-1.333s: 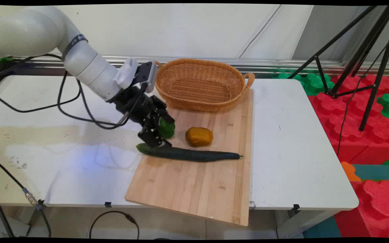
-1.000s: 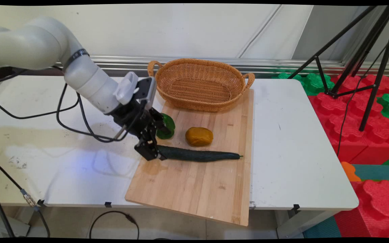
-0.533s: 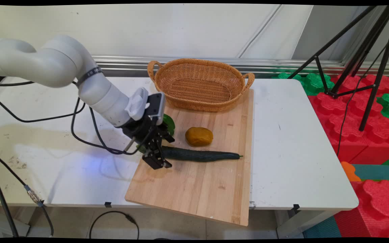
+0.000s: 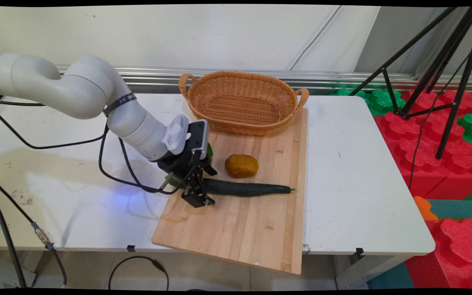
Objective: Pick up the cucumber from the cutting board, then place the picked object in the vegetable basket
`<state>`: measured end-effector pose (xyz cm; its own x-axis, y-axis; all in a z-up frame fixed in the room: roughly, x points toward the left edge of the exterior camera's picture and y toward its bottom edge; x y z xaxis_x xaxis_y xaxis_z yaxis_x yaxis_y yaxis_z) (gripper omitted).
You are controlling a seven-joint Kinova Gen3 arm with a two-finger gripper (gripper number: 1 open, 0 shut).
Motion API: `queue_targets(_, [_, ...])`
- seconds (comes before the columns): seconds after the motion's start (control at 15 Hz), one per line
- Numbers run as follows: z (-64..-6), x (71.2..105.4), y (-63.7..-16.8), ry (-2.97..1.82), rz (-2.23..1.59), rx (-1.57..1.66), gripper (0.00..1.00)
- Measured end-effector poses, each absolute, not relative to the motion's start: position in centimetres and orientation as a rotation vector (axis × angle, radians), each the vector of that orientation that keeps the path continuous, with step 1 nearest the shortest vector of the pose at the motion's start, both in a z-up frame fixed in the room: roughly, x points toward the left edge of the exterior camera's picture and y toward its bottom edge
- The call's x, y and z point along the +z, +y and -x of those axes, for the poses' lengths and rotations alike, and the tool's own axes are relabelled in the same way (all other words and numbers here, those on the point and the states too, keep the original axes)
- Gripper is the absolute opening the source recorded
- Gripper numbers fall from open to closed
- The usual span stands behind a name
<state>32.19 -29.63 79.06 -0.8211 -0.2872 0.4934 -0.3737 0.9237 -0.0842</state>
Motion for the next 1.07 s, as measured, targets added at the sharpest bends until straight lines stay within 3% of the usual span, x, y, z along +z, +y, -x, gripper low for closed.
queue_targets(0.07, [-32.1, 79.0, -29.7, -2.594, -0.469, 0.246, 0.0])
queue_targets(0.67, [-32.3, 79.1, -29.5, -2.588, -0.446, 0.265, 0.0])
queue_targets(1.07, [-33.4, 81.7, -28.5, -2.537, -0.435, 0.246, 0.0])
